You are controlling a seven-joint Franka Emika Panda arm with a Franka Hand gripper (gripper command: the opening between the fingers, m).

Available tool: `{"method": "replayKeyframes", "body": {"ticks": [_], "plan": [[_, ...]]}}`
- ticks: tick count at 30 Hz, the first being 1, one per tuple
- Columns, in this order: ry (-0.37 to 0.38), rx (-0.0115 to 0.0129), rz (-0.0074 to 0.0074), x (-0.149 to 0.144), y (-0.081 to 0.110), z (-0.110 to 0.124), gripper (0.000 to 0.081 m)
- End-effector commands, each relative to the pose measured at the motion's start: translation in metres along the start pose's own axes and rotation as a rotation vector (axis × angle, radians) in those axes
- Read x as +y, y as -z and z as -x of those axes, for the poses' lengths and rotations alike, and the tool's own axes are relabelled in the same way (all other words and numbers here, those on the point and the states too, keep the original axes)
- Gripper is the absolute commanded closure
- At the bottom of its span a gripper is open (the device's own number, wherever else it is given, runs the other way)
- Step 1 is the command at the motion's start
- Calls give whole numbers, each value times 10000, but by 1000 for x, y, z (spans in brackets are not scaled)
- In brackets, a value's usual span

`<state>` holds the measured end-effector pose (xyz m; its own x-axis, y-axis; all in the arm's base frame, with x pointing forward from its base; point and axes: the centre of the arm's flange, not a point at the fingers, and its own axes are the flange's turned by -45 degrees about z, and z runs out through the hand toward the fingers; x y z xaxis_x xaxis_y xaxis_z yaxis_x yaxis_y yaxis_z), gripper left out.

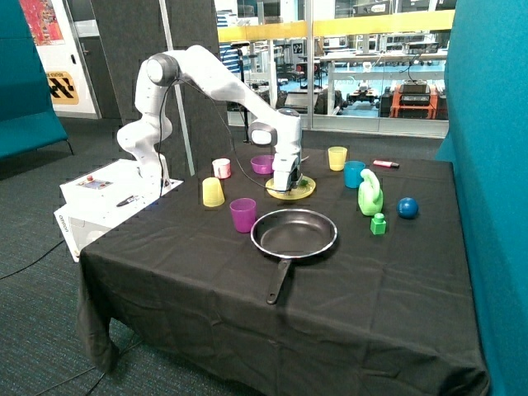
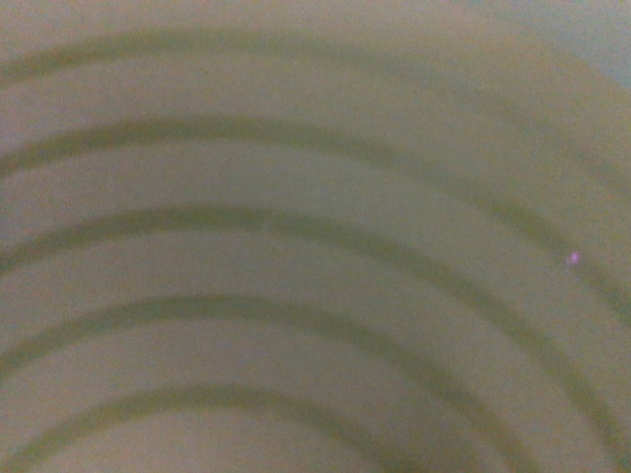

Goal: Roll the dices in the bowl

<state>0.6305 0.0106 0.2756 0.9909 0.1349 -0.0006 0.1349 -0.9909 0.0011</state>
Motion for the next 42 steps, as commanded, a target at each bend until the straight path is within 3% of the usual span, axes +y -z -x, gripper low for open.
{"method": "replayKeyframes", "body": {"ticks": [1, 27, 40, 42], "plan": [[-87, 6, -11, 4, 2, 6, 807], [255, 6, -11, -7, 5, 13, 808], [1629, 7, -10, -34, 58, 23, 808], [2145, 7, -10, -41, 70, 29, 808]]}}
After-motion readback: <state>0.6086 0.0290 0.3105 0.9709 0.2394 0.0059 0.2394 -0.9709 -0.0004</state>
